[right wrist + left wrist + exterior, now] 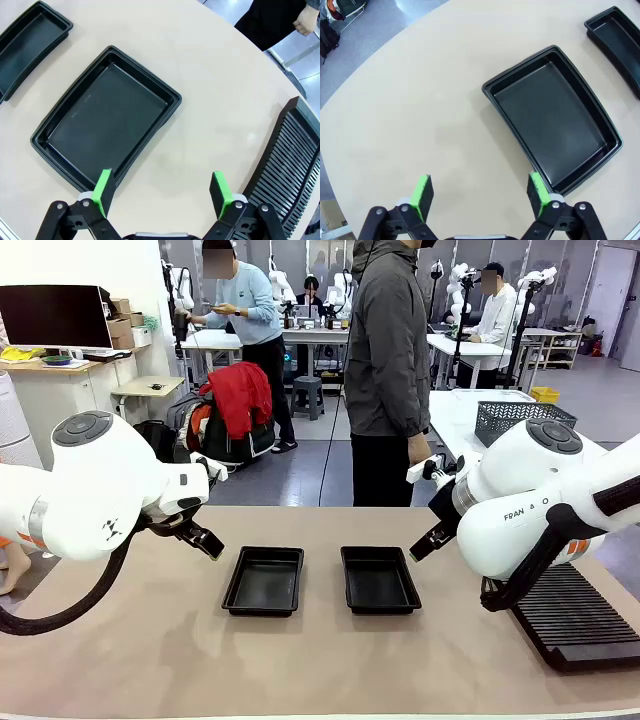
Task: Inspect and transfer BCBs to ESD trays.
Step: Pick up the Blank PCB from the PCB Rack and place it in the left ESD tray.
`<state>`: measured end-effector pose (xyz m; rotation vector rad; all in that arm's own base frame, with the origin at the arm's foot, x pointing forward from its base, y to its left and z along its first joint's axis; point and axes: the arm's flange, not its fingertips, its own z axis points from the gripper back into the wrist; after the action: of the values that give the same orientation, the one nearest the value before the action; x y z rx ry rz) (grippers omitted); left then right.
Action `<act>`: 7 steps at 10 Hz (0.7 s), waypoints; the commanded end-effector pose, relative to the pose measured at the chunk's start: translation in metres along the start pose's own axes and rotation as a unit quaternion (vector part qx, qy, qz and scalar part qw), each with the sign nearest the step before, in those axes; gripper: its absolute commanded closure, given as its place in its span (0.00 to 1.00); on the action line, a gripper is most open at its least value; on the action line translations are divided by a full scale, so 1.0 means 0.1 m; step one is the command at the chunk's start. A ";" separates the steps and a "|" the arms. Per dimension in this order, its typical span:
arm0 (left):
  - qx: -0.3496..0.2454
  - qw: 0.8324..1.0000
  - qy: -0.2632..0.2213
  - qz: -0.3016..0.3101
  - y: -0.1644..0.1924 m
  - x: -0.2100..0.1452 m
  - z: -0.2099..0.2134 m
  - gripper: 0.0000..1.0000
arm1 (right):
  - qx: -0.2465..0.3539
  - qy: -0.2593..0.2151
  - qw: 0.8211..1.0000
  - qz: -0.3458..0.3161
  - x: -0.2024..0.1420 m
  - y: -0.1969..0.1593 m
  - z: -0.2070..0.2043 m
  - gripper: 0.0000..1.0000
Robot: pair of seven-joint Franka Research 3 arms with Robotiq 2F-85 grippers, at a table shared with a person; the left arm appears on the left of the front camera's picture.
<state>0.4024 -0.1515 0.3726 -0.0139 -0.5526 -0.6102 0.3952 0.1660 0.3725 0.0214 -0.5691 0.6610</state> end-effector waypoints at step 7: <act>0.000 1.000 0.000 0.000 0.00 0.00 0.00 0.00 | 0.000 0.000 1.000 0.000 0.00 0.00 0.00 0.00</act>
<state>0.4017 -0.1533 0.3725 -0.0121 -0.5528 -0.6152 0.3951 0.1661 0.3725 0.0210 -0.5692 0.6615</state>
